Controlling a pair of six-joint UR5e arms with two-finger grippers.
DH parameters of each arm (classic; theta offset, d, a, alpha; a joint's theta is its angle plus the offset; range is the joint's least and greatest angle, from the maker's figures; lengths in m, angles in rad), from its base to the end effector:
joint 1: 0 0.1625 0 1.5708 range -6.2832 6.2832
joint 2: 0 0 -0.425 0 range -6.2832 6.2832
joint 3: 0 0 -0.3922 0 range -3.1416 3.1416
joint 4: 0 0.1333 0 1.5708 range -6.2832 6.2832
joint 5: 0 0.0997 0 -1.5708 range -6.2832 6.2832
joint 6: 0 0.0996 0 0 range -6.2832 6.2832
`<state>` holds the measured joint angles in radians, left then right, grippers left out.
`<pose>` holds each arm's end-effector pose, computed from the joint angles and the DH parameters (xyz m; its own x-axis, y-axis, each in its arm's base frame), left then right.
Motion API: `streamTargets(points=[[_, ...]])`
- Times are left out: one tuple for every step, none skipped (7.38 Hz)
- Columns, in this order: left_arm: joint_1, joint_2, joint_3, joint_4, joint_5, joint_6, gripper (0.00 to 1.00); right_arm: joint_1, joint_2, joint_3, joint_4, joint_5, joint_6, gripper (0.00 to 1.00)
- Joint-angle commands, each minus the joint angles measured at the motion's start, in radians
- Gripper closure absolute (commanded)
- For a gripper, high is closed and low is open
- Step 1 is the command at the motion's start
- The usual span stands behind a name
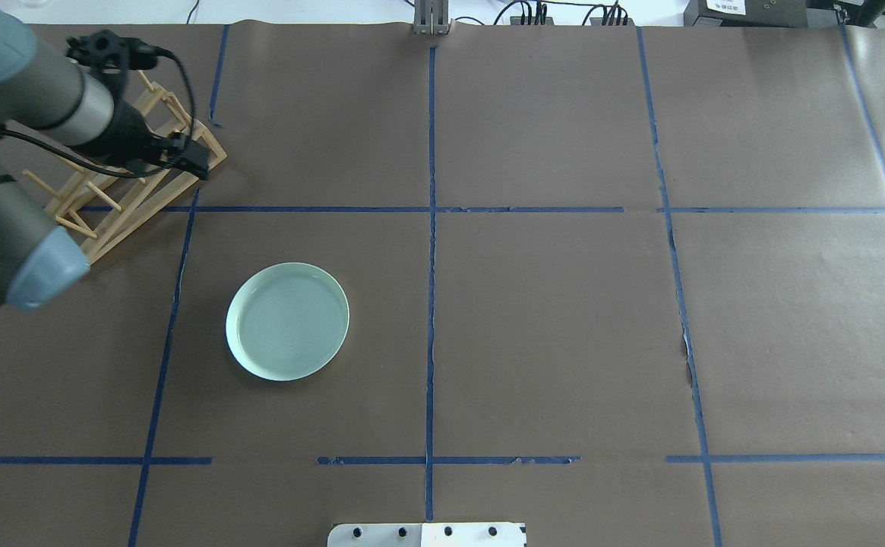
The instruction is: Place plate on table
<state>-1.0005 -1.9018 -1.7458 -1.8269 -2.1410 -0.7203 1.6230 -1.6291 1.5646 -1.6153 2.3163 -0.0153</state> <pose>0.2630 -0.5574 0.3661 0.6389 0.1757 -0.7489 0.0411 0.9644 0.2614 0.0895 -0.4537 0.6956 0.7306 0.0968 0.6759 -0.0407 0.9943 -0.0985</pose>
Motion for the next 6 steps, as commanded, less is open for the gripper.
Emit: streamTargets(points=[[-0.234, 0.165, 0.049, -0.032, -0.146, 0.414, 0.0, 0.0, 0.0, 0.0, 0.0, 0.0, 0.0, 0.0], [-0.307, 0.218, 0.054, -0.025, -0.14, 0.533, 0.0, 0.0, 0.0, 0.0, 0.0, 0.0, 0.0, 0.0], [-0.379, 0.274, 0.077, -0.023, -0.14, 0.662, 0.0, 0.0, 0.0, 0.0, 0.0, 0.0, 0.0, 0.0], [-0.467, 0.324, 0.097, -0.011, -0.146, 0.733, 0.0, 0.0, 0.0, 0.0, 0.0, 0.0, 0.0, 0.0], [-0.537, 0.339, 0.089, 0.079, -0.167, 0.742, 0.0, 0.0, 0.0, 0.0, 0.0, 0.0, 0.0, 0.0], [-0.587, 0.339, 0.094, 0.143, -0.177, 0.761, 0.0, 0.0, 0.0, 0.0, 0.0, 0.0, 0.0, 0.0]])
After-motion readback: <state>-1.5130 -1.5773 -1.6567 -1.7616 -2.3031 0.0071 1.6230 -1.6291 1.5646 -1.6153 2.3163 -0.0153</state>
